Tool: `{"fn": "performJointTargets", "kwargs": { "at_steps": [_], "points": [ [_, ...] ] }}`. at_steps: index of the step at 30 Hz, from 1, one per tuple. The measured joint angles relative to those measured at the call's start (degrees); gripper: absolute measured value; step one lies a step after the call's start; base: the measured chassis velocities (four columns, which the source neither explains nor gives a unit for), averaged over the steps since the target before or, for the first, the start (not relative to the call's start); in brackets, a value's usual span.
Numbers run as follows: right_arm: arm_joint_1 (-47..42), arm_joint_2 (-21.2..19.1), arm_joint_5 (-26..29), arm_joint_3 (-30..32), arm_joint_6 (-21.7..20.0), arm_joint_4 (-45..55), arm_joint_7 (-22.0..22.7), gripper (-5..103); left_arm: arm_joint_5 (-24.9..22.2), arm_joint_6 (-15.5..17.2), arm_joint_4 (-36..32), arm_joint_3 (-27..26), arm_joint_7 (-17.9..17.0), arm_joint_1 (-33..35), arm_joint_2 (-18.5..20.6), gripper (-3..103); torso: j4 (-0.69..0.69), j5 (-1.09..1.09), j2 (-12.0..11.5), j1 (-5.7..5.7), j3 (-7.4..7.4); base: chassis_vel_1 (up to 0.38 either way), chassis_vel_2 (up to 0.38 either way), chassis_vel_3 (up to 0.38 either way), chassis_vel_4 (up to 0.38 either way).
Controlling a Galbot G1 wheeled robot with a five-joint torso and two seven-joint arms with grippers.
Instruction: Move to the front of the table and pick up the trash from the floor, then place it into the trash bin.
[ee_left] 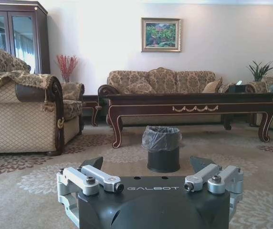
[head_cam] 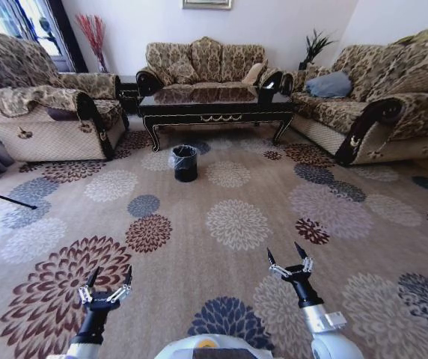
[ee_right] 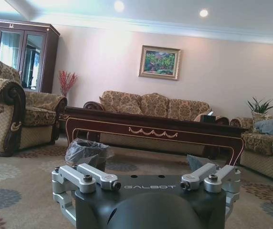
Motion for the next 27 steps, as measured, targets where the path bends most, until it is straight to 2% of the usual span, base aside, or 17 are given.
{"fn": "performJointTargets", "kwargs": {
  "at_steps": [13,16,27],
  "points": [
    [0.0,0.0,0.0,0.0,0.0,0.0,0.0,100,0.0,0.0,0.0,0.0,0.0,0.0,0.0,100,0.00,0.00,2.8,0.34,2.47,0.000,0.000,0.000,0.000],
    [0.0,0.0,0.0,0.0,0.0,0.0,0.0,100,0.0,0.0,0.0,0.0,0.0,0.0,0.0,100,0.00,0.00,3.9,0.42,3.48,0.000,0.000,0.000,0.000],
    [0.0,0.0,0.0,0.0,0.0,0.0,0.0,100,0.0,0.0,0.0,0.0,0.0,0.0,0.0,100,-0.01,0.01,5.8,0.78,5.05,-0.061,-0.052,0.059,0.051]
  ]
}}
